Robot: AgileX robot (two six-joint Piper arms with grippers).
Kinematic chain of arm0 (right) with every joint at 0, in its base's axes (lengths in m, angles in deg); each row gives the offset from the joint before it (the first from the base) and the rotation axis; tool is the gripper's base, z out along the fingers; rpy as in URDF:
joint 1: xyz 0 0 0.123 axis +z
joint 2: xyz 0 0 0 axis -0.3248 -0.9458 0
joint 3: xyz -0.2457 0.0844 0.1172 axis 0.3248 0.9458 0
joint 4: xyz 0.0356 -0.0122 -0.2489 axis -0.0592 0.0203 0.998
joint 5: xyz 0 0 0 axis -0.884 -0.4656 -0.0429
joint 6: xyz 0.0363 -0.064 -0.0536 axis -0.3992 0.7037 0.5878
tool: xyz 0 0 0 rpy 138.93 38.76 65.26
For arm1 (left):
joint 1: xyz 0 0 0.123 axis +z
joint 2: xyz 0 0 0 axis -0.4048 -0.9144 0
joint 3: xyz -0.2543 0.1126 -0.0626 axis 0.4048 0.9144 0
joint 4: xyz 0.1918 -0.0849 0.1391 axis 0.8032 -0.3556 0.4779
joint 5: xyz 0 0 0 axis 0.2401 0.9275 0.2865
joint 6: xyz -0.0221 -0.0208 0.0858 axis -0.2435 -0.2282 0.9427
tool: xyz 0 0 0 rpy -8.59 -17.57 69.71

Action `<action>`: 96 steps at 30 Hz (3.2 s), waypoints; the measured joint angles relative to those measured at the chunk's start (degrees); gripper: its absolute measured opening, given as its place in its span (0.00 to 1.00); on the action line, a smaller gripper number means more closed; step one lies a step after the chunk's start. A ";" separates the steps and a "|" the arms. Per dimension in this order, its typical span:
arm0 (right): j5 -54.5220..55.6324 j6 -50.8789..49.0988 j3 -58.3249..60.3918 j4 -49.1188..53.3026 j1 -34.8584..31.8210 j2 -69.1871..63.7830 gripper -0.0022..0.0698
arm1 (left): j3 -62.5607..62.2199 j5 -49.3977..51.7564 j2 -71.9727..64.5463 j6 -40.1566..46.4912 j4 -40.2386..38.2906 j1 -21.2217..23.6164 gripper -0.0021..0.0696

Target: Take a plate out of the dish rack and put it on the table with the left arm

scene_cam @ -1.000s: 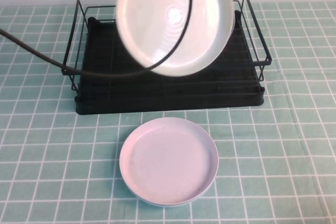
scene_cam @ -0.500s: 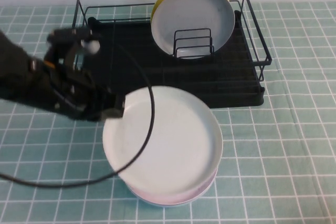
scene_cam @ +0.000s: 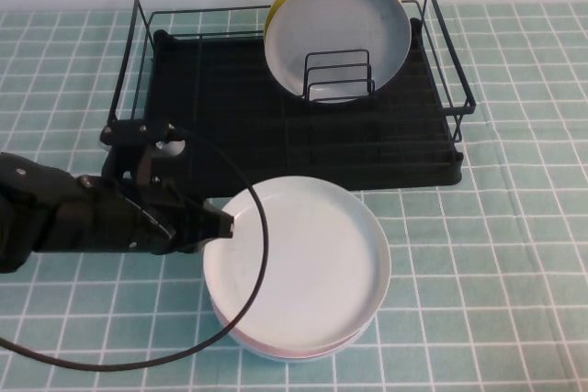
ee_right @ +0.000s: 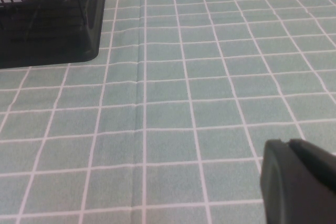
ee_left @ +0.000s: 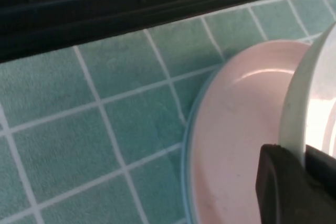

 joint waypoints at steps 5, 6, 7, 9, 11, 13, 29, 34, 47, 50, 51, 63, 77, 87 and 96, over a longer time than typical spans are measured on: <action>0.00 0.00 0.00 0.00 0.00 0.00 0.00 | 0.00 -0.91 -3.58 4.09 -1.84 0.00 0.03; 0.00 0.00 0.00 0.00 0.00 0.00 0.00 | 0.00 -1.10 -4.25 4.55 -2.16 0.00 0.03; 0.00 0.00 0.00 0.00 0.00 0.00 0.00 | 0.00 -1.34 -4.90 5.46 -2.88 0.00 0.03; 0.00 0.00 0.00 0.00 0.00 0.00 0.00 | 0.00 -1.57 -5.96 7.40 -4.66 0.00 0.03; 0.00 0.00 0.00 0.00 0.00 0.00 0.00 | 0.00 -1.62 -6.68 9.94 -6.48 0.00 0.03; 0.00 0.00 0.00 0.00 0.00 0.00 0.00 | 0.00 -1.71 -7.10 12.54 -8.54 0.00 0.03; 0.00 0.00 0.00 0.00 0.00 0.00 0.00 | -0.10 -5.22 -5.12 25.99 -10.19 0.00 0.64; 0.00 0.00 0.00 0.00 0.00 0.00 0.00 | -0.10 -7.14 4.87 22.81 -7.25 0.00 0.57; 0.00 0.00 0.00 0.00 0.00 0.00 0.00 | 8.83 2.24 38.38 -0.08 10.87 0.00 0.03; 0.00 0.00 0.00 0.00 0.00 0.00 0.00 | 12.91 5.50 43.48 -1.54 10.86 0.00 0.03; 0.00 0.00 0.00 0.00 0.00 0.00 0.00 | 14.17 7.19 44.83 -1.75 10.86 0.00 0.03; 0.00 0.00 0.00 0.00 0.00 0.00 0.00 | 17.44 9.49 52.77 -3.88 16.64 0.00 0.03; 0.00 0.00 0.00 0.00 0.00 0.00 0.00 | 37.86 -12.38 76.86 -59.27 57.91 1.44 0.03; 0.00 0.00 0.00 0.00 0.00 0.00 0.00 | 47.32 -11.81 88.20 -63.04 66.97 14.94 0.03; 0.00 0.00 0.00 0.00 0.00 0.00 0.00 | 47.32 -6.32 88.20 -63.04 67.66 16.06 0.03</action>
